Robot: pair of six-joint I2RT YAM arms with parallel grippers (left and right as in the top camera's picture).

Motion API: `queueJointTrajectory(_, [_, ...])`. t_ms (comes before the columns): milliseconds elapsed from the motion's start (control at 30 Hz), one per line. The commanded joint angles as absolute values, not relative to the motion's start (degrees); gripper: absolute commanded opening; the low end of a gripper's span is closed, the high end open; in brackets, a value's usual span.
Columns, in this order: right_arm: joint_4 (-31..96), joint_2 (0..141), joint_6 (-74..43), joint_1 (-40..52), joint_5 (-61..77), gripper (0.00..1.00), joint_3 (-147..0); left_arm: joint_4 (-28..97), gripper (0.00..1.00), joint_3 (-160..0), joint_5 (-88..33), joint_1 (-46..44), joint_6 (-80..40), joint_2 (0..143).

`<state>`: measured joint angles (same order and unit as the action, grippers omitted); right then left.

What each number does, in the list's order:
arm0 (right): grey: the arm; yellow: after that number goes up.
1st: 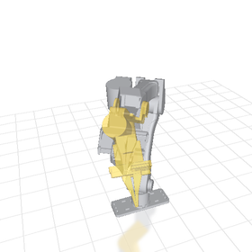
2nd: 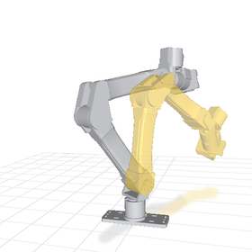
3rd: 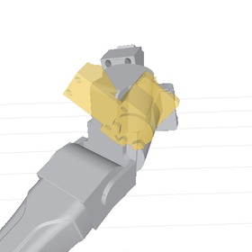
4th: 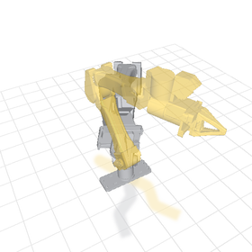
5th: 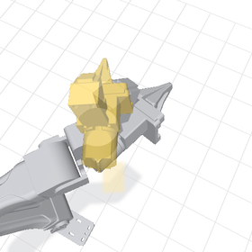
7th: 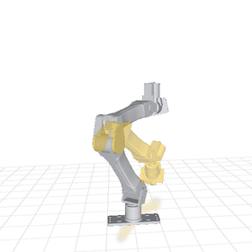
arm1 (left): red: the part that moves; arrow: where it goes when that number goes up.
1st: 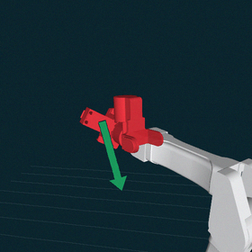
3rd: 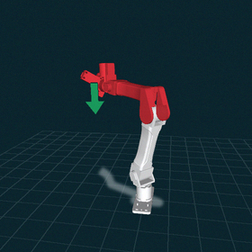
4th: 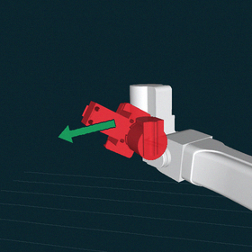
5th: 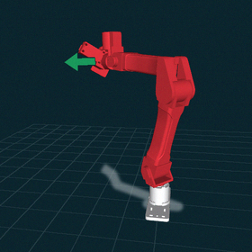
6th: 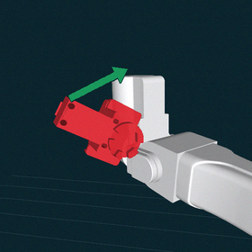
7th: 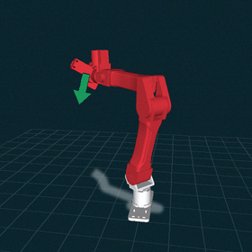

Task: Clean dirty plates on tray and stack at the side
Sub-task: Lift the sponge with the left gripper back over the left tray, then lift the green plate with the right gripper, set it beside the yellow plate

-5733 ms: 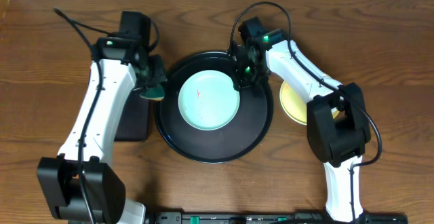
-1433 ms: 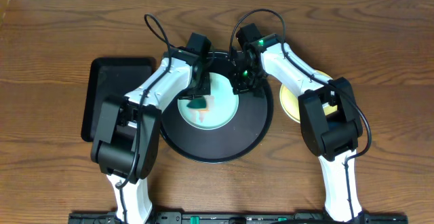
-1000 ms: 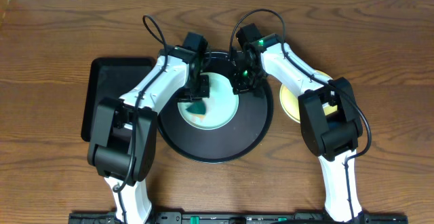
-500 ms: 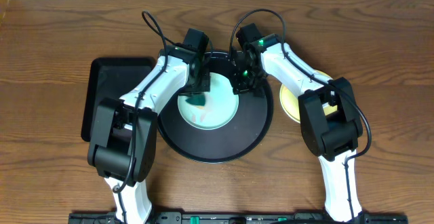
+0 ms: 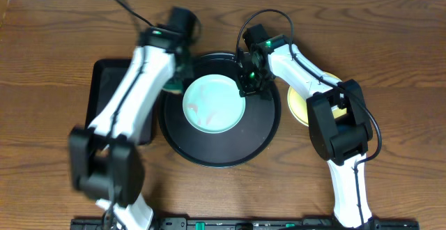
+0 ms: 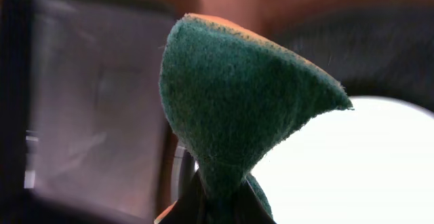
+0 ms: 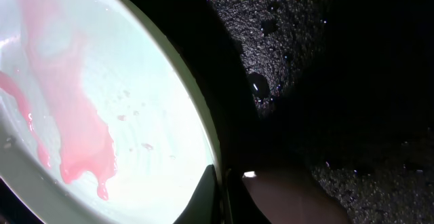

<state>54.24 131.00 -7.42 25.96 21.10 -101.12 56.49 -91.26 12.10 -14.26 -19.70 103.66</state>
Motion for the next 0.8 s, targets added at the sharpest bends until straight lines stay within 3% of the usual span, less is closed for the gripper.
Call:
queueJointTrajectory(0, [54.87, 129.54, -8.29, 25.56, 19.22, 0.01, -100.86, 57.43, 0.07, -93.58, 14.2, -11.35, -20.47, 97.01])
queueJointTrajectory(133, [54.83, 123.52, -10.09, 26.59, 11.0, 0.01, -100.86, 58.15, 0.07, -93.56, 14.17, -6.37, -20.49, 94.5])
queueJointTrajectory(400, [54.85, 114.61, -10.7, 33.41, -18.72, 0.01, -100.86, 58.22, 0.07, -91.44, 9.45, -0.89, -20.71, 95.64])
queueJointTrajectory(767, [54.13, 105.97, -10.68, 46.33, -51.88, 0.01, -100.86, 58.24, 0.07, -89.32, 7.88, 0.58, -20.73, 96.25])
